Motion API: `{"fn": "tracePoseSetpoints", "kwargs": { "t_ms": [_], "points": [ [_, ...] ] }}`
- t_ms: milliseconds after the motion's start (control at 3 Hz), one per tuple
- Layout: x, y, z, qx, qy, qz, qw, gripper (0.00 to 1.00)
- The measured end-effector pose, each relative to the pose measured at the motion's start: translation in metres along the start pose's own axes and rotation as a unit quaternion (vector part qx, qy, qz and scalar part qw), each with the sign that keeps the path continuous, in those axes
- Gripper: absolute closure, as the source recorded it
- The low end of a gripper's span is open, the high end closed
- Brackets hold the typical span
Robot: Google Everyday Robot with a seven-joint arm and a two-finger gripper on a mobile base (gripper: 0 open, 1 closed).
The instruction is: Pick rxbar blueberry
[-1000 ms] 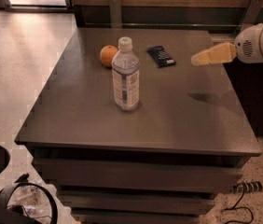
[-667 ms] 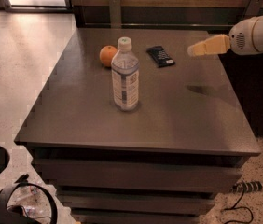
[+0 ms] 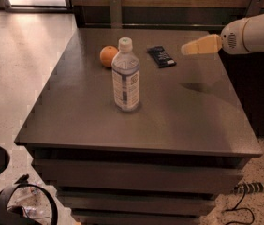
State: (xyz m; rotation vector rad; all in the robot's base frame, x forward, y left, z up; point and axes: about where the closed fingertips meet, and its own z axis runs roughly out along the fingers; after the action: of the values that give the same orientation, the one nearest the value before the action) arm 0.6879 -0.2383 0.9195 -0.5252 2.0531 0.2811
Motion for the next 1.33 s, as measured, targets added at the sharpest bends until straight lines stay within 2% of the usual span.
{"fn": "tracePoseSetpoints", "kwargs": {
  "t_ms": [667,1333],
  "points": [
    [0.003,0.011,0.047,-0.038,-0.028,0.031,0.9984,0.00],
    [-0.007,0.049,0.094,-0.091,-0.053,0.060,0.9926,0.00]
  ]
}}
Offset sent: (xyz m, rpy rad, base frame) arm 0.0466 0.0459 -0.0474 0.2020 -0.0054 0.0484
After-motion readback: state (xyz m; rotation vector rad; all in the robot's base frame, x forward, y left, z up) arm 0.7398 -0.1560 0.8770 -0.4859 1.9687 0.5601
